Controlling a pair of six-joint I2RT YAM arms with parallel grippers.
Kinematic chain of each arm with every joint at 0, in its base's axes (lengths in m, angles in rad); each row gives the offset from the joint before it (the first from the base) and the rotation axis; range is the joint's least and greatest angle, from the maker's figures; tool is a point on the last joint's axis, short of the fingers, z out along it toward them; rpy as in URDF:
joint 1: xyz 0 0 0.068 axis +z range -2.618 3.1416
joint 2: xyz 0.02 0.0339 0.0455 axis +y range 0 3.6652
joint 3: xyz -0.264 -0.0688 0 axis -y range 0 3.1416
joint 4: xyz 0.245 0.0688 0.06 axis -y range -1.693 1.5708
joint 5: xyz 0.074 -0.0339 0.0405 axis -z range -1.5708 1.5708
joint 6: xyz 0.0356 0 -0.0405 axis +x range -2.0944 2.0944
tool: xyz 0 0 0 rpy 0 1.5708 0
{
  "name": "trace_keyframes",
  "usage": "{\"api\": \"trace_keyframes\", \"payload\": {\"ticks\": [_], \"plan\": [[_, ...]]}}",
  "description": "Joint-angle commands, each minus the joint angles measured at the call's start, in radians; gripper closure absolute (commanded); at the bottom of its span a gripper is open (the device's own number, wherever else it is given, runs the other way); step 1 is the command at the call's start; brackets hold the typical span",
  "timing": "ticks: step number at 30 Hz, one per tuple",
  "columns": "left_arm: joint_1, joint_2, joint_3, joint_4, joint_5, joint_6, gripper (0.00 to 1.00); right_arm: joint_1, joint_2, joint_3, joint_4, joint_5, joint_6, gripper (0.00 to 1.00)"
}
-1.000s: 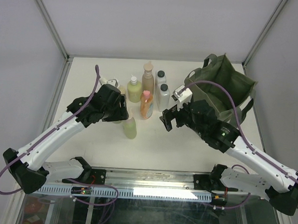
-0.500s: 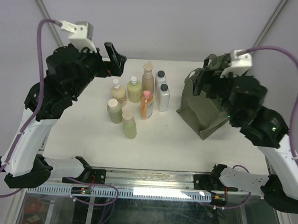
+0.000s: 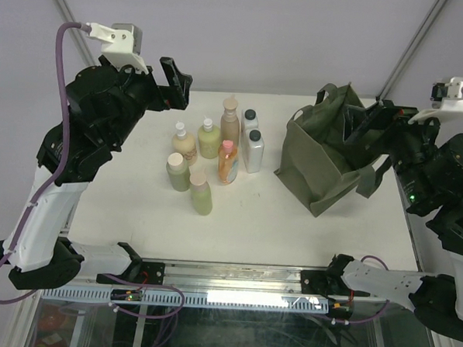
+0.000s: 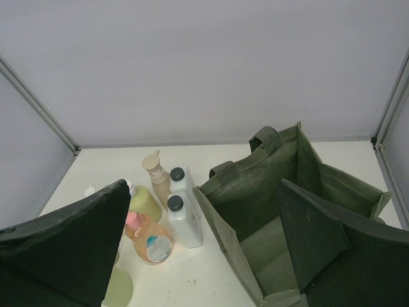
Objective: Take the personal care products out of the canvas bag
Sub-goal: Reset both arms
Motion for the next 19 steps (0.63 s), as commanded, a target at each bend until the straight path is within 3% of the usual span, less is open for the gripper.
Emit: {"api": "trace_keyframes", "payload": {"ticks": [1,9,19], "plan": [[-0.006,0.004,-0.007,0.019,-0.086,-0.079,0.01,0.0,0.011,-0.023,0.001,-0.002,0.004,0.0],[-0.007,-0.005,-0.058,0.017,-0.236,-0.145,0.01,0.0,0.027,-0.038,0.053,-0.011,-0.047,0.0],[-0.006,0.023,0.008,-0.001,-0.255,-0.099,0.01,0.0,0.033,-0.046,0.084,-0.02,-0.053,0.0]]}}
